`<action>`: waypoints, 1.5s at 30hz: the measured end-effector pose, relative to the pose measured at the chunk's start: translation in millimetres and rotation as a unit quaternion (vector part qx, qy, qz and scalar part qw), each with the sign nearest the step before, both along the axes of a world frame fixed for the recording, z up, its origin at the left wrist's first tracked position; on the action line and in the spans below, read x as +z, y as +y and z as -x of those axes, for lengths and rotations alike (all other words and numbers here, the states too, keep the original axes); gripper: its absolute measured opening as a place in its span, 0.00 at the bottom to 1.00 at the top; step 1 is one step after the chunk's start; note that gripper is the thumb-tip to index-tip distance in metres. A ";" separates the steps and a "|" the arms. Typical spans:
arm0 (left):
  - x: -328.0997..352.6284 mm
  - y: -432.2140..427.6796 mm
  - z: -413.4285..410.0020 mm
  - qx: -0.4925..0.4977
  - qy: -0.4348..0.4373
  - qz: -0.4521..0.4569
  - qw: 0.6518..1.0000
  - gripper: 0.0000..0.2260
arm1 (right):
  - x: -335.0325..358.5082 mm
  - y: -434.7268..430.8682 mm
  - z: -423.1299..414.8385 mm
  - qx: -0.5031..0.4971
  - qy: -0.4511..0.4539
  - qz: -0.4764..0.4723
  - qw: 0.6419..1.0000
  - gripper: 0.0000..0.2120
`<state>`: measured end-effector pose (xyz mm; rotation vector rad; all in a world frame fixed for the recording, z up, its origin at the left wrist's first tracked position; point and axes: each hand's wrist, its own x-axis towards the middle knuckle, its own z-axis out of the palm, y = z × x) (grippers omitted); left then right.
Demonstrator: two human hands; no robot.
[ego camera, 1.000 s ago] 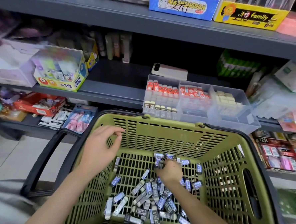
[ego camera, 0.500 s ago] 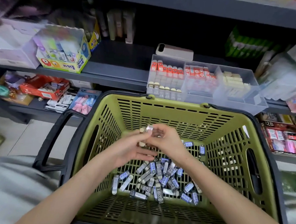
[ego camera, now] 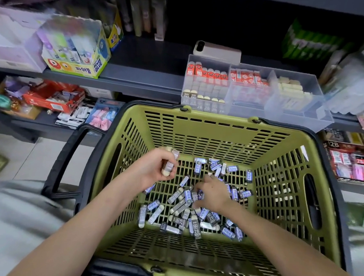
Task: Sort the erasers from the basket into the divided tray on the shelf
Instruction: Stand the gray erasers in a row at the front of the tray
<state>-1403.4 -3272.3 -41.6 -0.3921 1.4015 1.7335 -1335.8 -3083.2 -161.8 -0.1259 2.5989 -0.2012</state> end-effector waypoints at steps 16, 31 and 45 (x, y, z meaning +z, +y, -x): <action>-16.1 14.8 -19.6 -0.107 -0.088 -0.013 0.990 0.24 | 102.2 2.9 18.1 -0.274 -0.106 0.590 0.752 0.09; -26.4 9.3 -13.6 0.014 -0.101 0.039 0.994 0.17 | 3.7 20.2 -4.1 -0.156 -0.015 0.093 0.983 0.04; -28.2 9.0 -7.4 0.035 -0.082 0.040 0.995 0.18 | -0.1 22.1 -40.4 -0.041 -0.110 -0.053 0.992 0.26</action>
